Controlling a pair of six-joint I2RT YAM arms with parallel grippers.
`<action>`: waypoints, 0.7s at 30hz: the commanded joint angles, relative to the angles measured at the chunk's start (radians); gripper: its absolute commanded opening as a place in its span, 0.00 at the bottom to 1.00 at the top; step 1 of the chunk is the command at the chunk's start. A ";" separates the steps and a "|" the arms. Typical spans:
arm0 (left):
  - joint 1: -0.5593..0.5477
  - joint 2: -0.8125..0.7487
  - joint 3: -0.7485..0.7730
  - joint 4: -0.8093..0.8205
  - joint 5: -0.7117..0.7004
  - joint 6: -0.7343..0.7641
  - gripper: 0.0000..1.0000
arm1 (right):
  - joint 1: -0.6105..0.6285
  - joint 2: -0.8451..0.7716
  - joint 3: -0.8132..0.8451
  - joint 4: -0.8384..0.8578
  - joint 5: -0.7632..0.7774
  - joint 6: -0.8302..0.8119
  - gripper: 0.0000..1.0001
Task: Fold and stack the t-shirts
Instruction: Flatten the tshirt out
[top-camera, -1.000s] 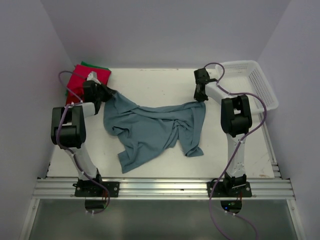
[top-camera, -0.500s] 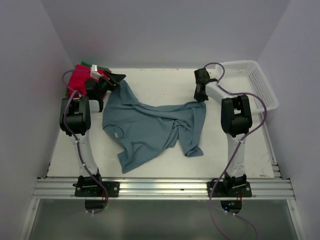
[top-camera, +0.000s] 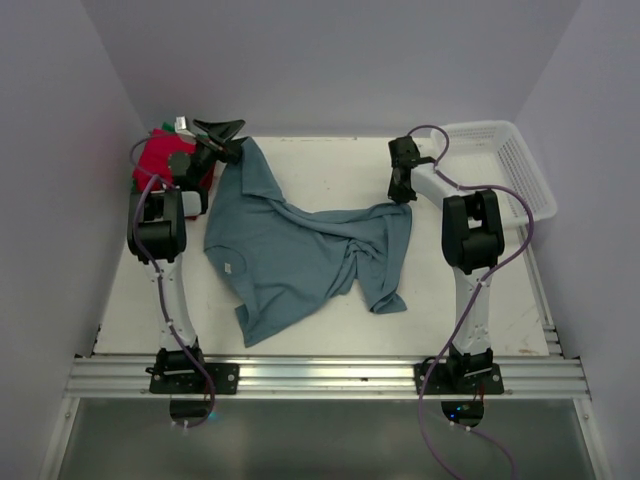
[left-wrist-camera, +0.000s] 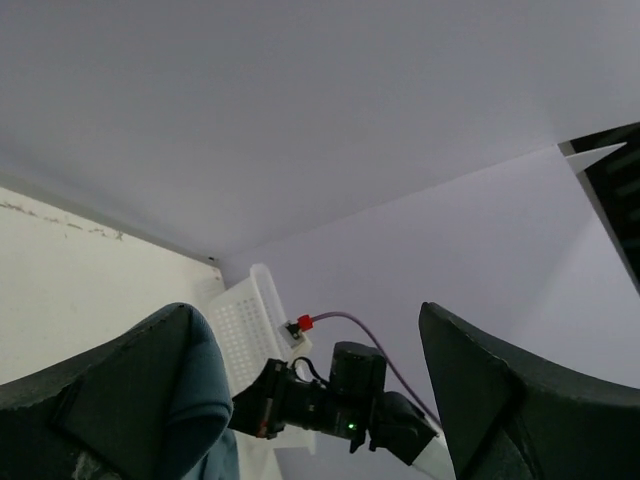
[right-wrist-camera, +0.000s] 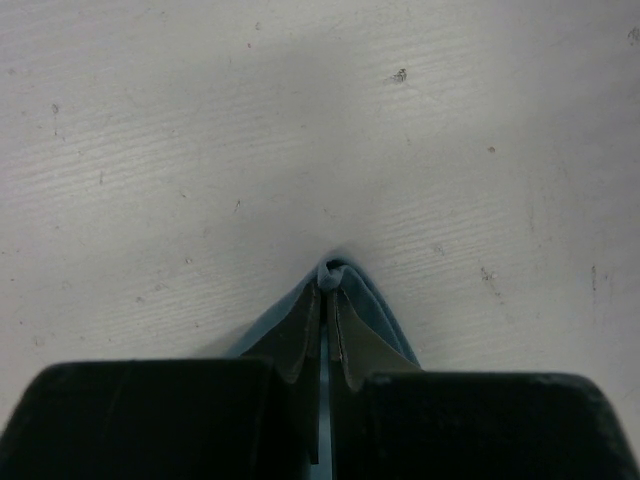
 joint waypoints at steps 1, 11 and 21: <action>0.003 0.000 0.041 0.433 -0.014 -0.163 1.00 | 0.000 0.048 0.003 -0.025 -0.035 -0.009 0.00; 0.053 0.052 0.441 0.392 -0.158 -0.347 1.00 | 0.000 0.044 0.001 -0.025 -0.046 -0.015 0.00; 0.057 -0.391 0.257 -0.835 -0.008 0.658 1.00 | 0.000 0.045 0.001 -0.024 -0.054 -0.017 0.00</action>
